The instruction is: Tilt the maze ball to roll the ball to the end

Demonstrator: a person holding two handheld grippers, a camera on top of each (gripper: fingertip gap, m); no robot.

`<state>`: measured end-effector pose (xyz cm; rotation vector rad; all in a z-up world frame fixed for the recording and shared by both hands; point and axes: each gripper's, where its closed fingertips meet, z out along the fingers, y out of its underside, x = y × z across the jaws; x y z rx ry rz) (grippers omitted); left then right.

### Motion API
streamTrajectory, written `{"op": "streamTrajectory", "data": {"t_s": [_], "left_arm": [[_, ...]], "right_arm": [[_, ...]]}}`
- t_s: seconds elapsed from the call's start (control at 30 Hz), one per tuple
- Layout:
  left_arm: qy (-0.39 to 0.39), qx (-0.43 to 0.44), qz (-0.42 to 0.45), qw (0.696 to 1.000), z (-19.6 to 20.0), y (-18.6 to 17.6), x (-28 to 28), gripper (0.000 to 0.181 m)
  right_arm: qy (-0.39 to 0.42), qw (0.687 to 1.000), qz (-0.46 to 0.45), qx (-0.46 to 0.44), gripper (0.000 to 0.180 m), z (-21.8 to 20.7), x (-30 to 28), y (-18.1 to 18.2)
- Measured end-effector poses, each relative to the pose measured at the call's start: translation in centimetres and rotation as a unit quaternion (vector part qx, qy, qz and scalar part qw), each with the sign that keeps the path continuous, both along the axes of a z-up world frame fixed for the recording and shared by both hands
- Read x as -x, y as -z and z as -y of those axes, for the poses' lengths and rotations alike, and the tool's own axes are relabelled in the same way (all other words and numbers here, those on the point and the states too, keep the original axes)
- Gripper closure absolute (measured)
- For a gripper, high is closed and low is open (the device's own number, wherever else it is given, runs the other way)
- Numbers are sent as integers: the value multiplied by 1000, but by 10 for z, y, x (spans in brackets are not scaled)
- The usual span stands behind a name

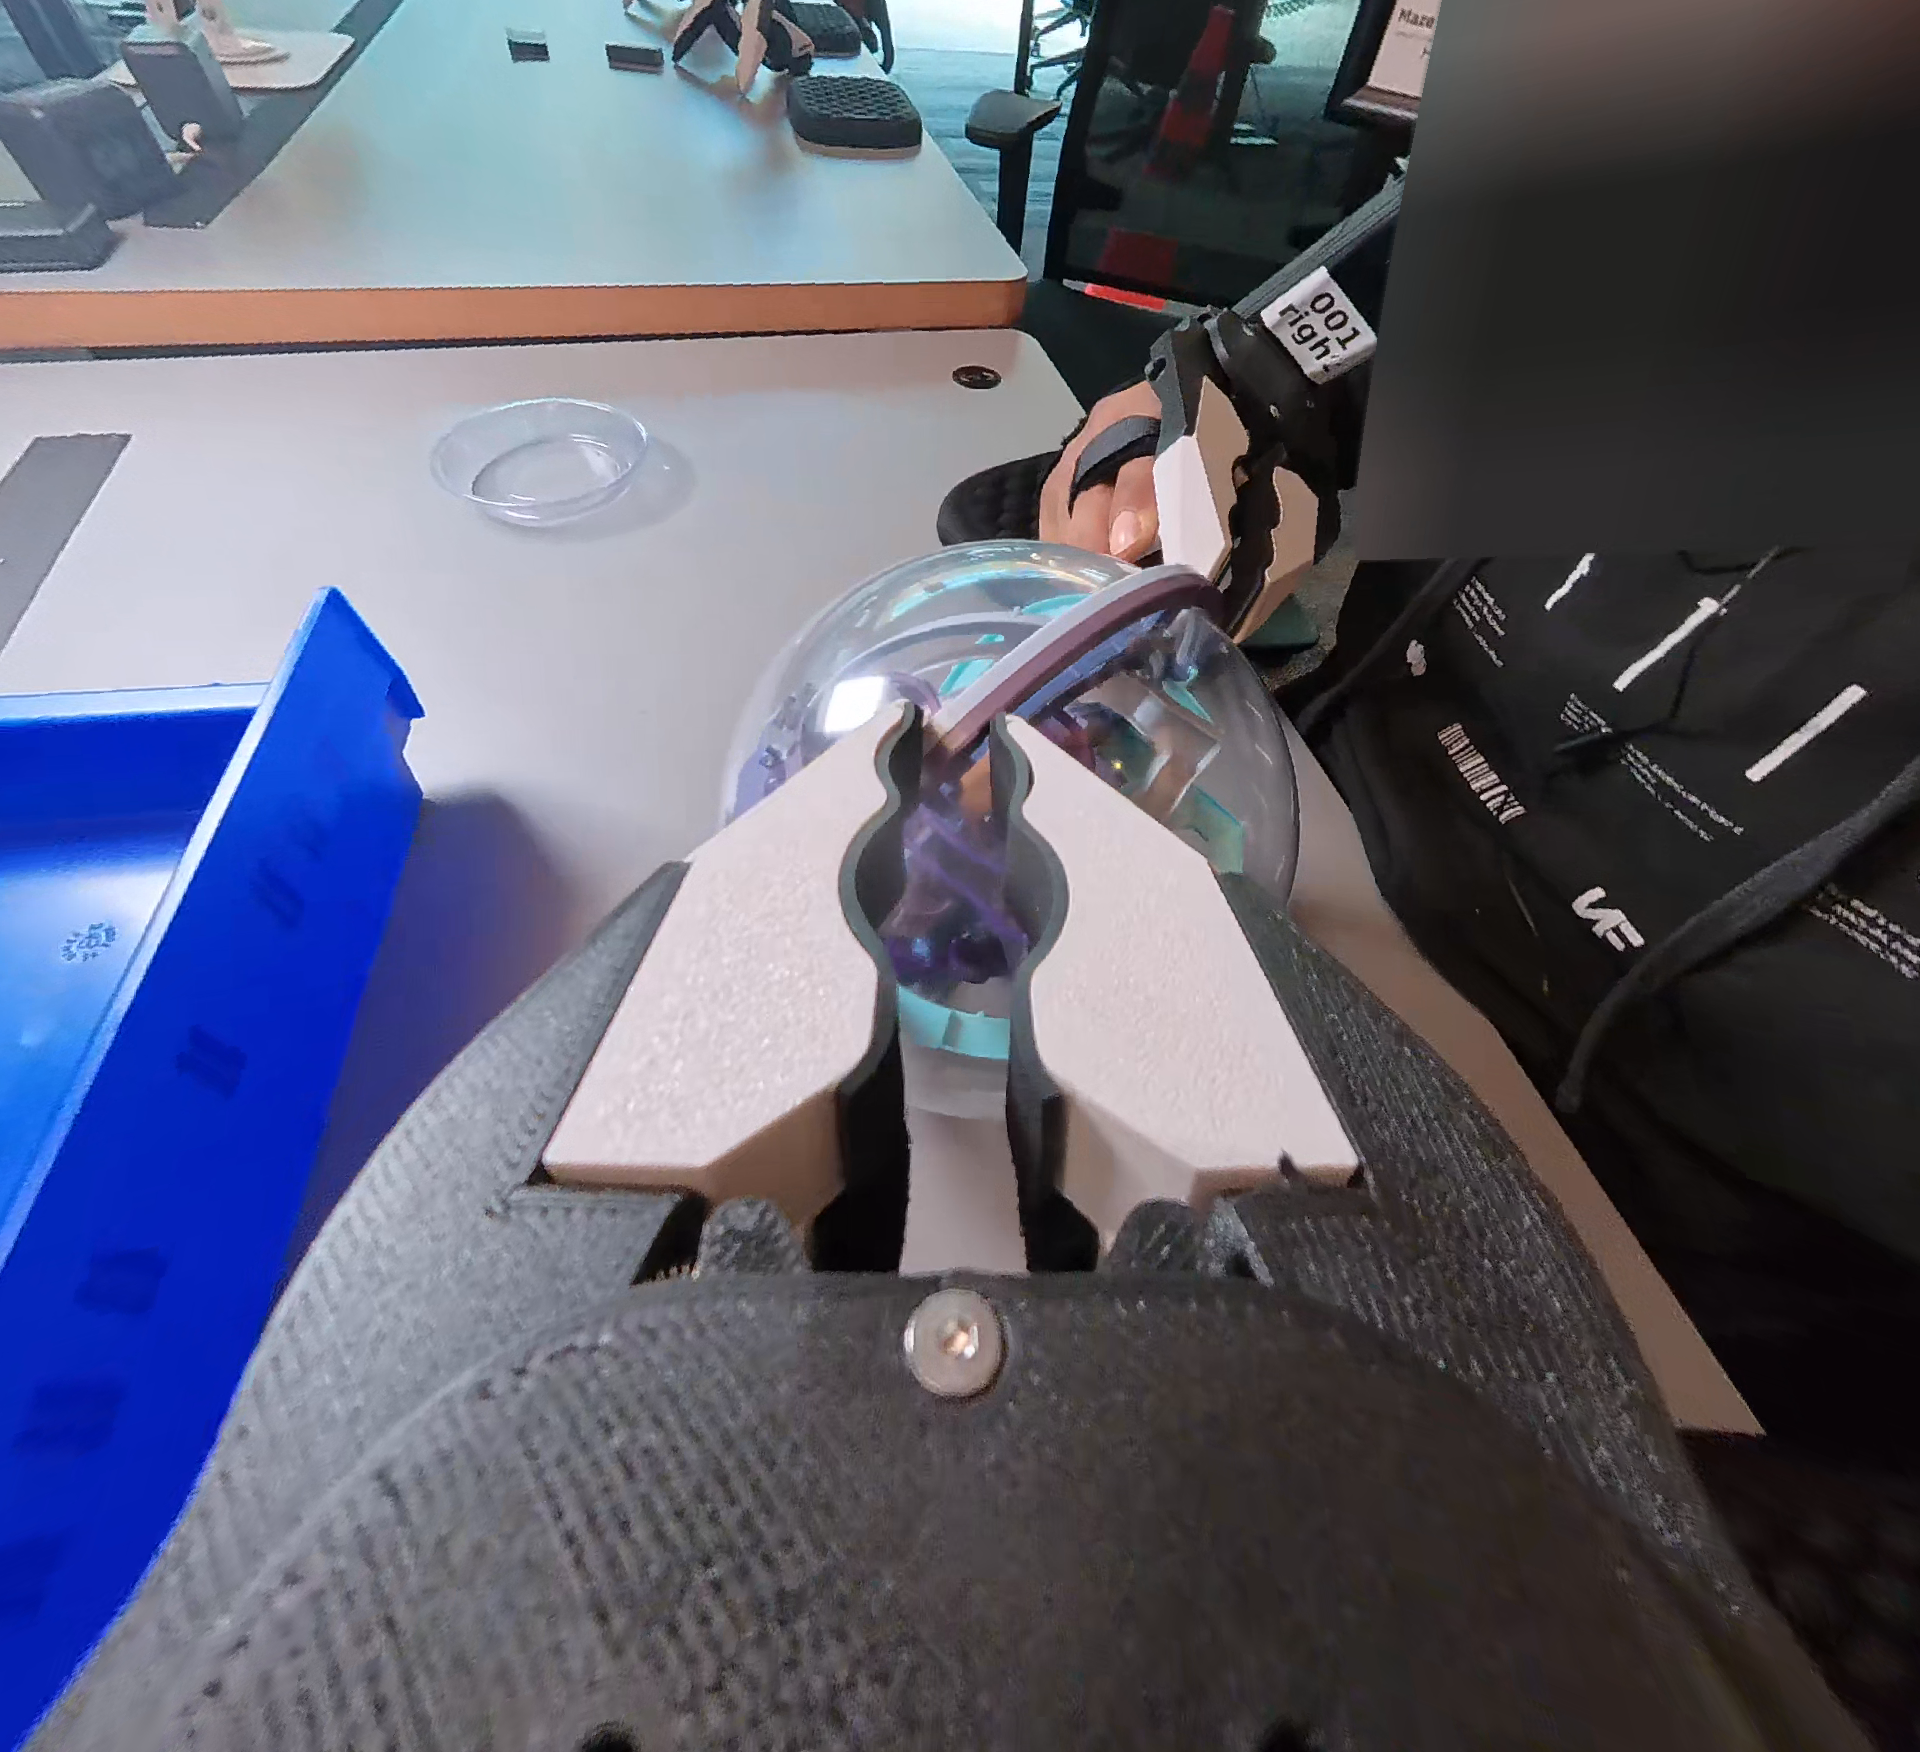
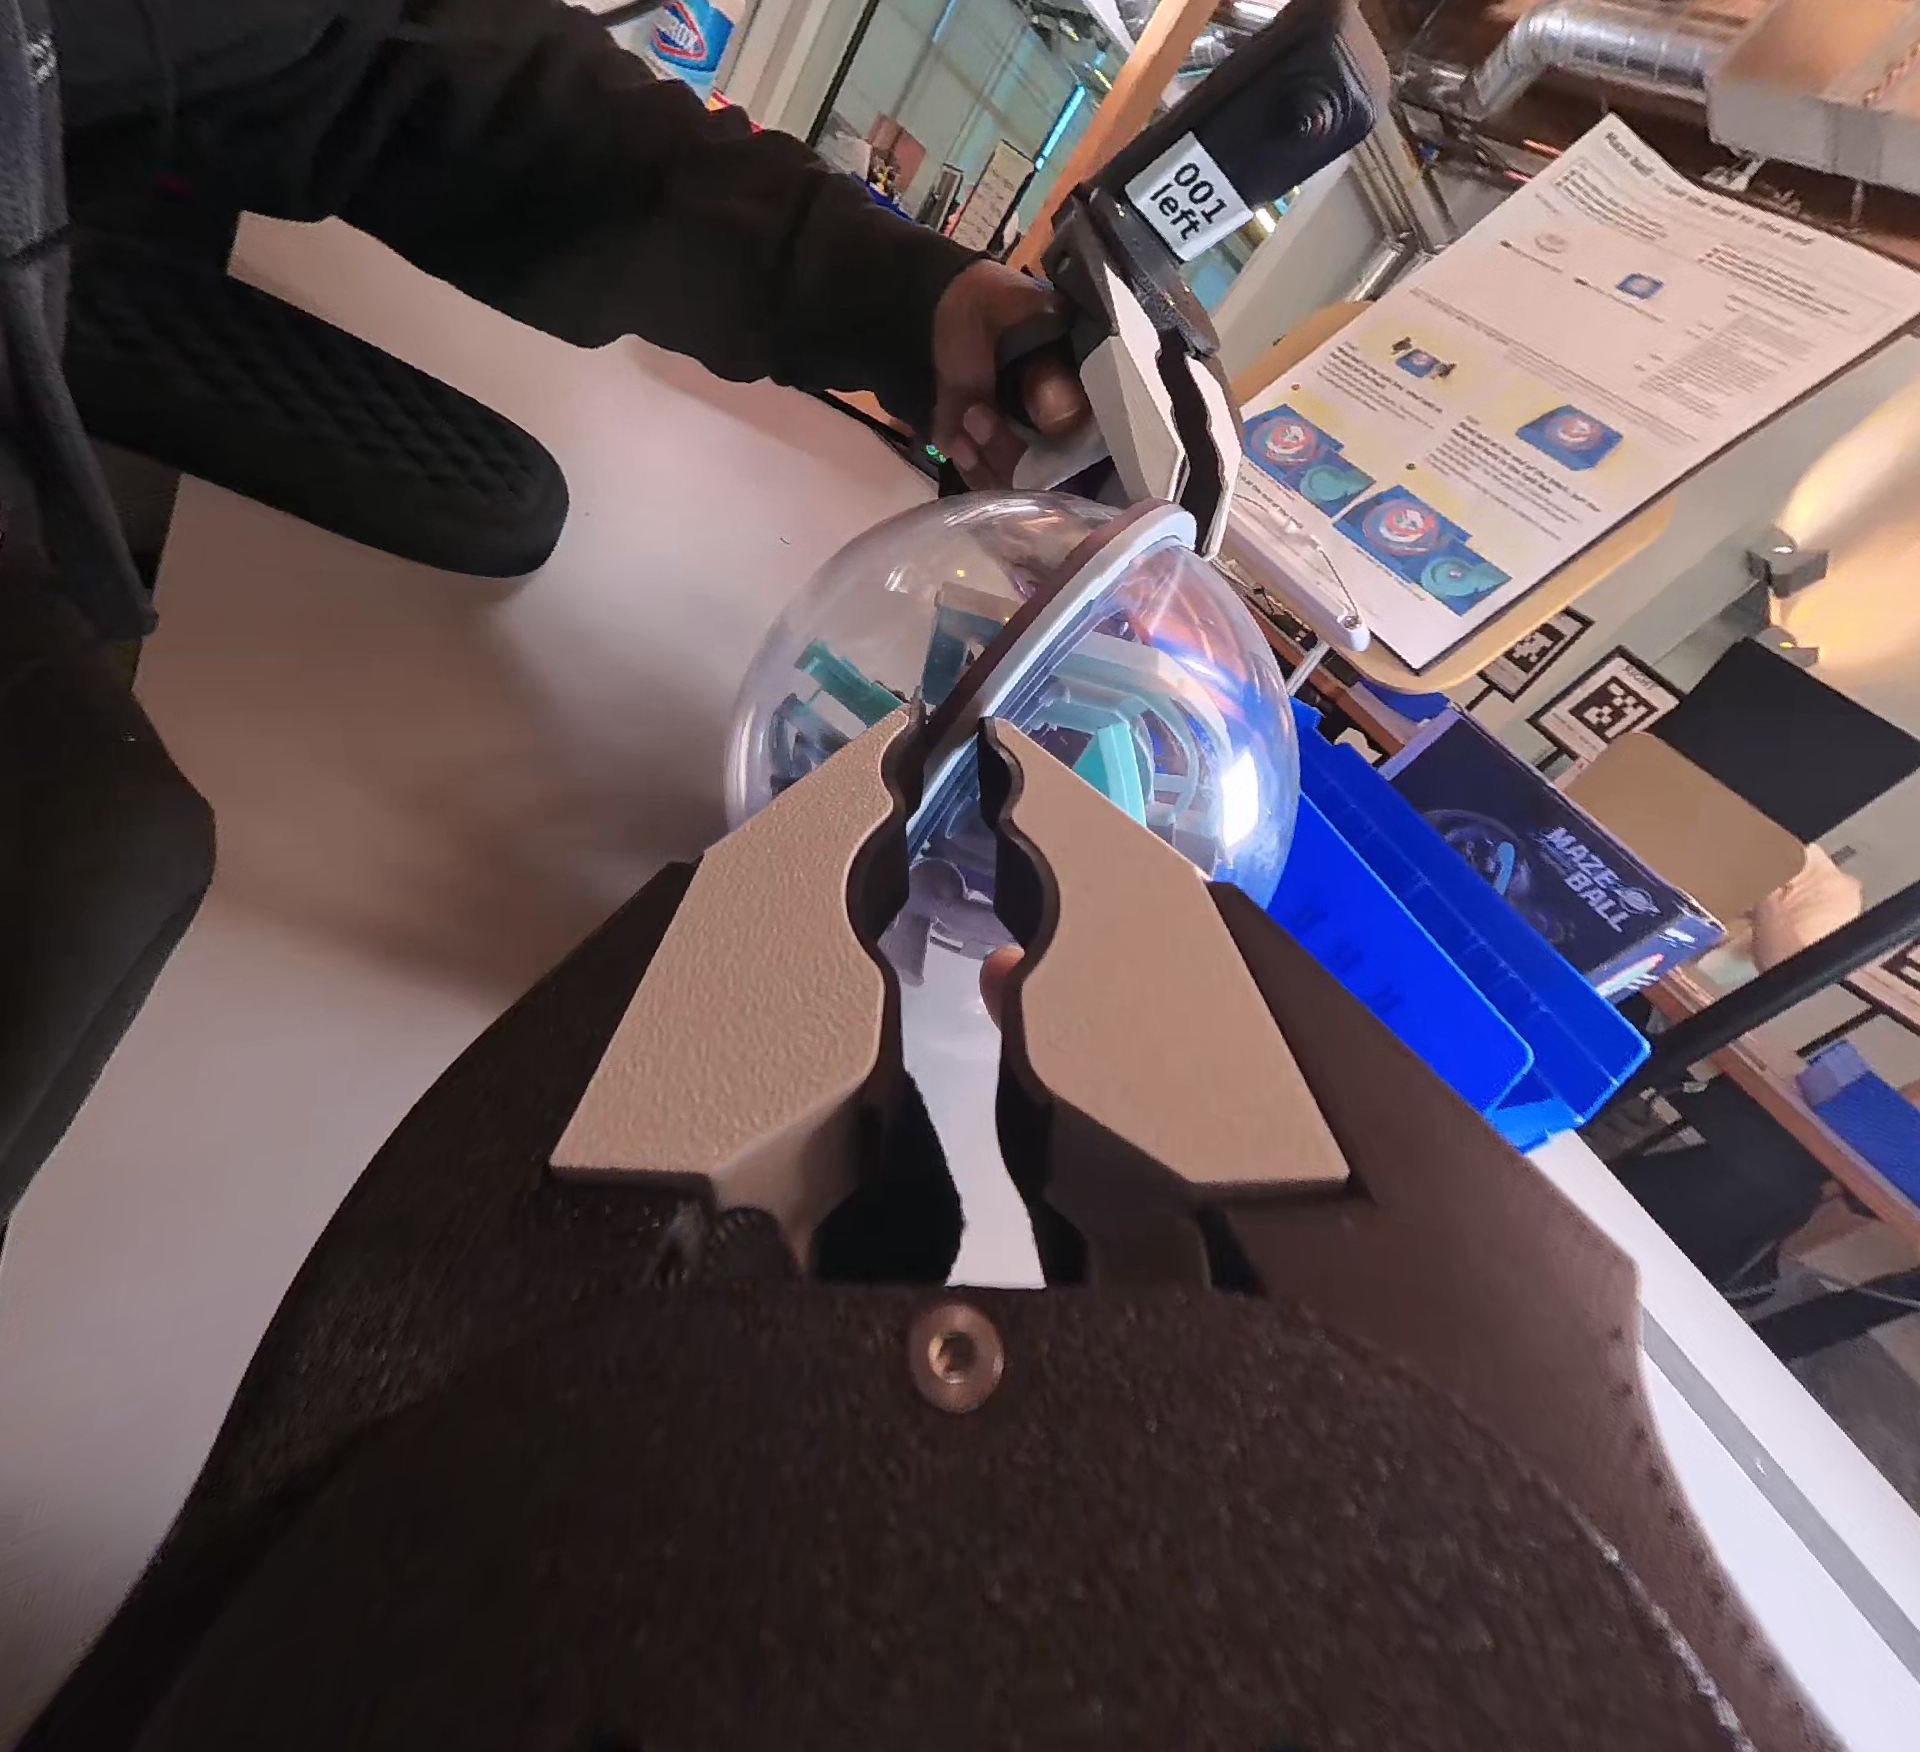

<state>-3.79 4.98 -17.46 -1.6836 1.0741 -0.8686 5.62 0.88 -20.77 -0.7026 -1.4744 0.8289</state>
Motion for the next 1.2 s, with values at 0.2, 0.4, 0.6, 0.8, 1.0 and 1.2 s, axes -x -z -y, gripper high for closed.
{"op": "streamTrajectory", "data": {"t_s": [0.2,0.4,0.6,0.8,1.0,1.2], "left_arm": [[14,-8,12,1000,6,0,0,169],[-2,-2,9,1000,-2,0,0,170],[-4,-4,15,1000,-7,-2,-3,173],[-5,-16,36,999,-4,-1,3,174],[-2,-31,48,998,2,-1,4,174],[-3,-40,56,998,7,-2,6,174]], "right_arm": [[-18,1000,2,-1,172,10,2,3],[-22,1000,2,1,180,12,2,5],[-12,1000,2,16,180,3,3,5],[26,996,-23,80,174,-39,-9,-18],[29,988,61,140,149,-70,-5,1],[7,982,100,162,149,-74,3,22]]}}
